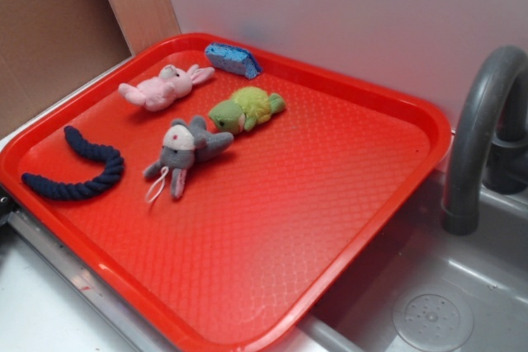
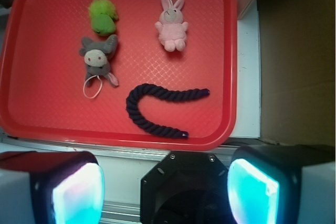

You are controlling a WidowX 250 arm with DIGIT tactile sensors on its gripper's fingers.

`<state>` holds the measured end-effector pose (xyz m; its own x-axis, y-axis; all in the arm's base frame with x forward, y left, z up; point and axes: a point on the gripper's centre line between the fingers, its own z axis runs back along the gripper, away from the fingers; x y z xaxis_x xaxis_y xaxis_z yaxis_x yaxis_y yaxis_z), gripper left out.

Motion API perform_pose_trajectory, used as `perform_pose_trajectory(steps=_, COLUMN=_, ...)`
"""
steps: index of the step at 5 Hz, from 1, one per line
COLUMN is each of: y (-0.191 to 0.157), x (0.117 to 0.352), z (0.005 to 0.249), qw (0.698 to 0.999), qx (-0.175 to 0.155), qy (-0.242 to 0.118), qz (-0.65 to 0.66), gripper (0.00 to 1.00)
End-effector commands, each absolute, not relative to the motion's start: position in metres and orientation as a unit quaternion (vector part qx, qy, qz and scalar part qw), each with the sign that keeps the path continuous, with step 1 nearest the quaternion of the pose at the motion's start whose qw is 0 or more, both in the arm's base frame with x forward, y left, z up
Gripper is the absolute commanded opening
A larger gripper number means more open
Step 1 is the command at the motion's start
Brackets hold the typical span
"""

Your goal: Grab the gray animal.

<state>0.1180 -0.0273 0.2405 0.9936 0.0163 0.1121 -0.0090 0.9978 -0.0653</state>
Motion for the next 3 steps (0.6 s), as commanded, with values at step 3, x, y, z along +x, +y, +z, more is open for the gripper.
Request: perform_pose_trajectory(steps=3, y=-0.114, x=0.197, z=0.210, qw=0.996, qx=-0.070, qy=-0.057, qz=0.005, gripper=1.00)
